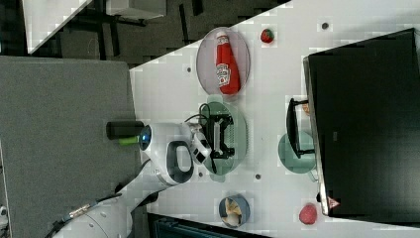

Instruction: Drag strainer left to right.

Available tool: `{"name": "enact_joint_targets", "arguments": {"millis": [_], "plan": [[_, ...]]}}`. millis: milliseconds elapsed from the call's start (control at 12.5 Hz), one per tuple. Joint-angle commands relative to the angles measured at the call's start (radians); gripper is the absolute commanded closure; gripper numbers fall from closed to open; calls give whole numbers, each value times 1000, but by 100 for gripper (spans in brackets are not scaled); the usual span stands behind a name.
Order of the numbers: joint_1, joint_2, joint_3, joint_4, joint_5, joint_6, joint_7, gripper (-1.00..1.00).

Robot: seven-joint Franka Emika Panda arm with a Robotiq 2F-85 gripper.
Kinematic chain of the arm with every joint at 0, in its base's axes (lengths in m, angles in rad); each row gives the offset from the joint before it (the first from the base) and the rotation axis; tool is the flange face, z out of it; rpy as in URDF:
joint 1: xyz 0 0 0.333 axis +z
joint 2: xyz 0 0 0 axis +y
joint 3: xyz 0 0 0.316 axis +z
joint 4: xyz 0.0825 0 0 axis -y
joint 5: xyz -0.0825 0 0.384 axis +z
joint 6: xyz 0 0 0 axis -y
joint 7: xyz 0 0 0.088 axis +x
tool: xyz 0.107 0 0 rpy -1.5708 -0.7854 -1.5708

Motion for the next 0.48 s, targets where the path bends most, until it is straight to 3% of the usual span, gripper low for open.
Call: {"name": "enact_joint_targets", "arguments": {"millis": [80, 480], "plan": [[15, -19, -42, 6, -4, -6, -151, -100], [15, -20, -141, 8, -5, 3, -258, -100]]}}
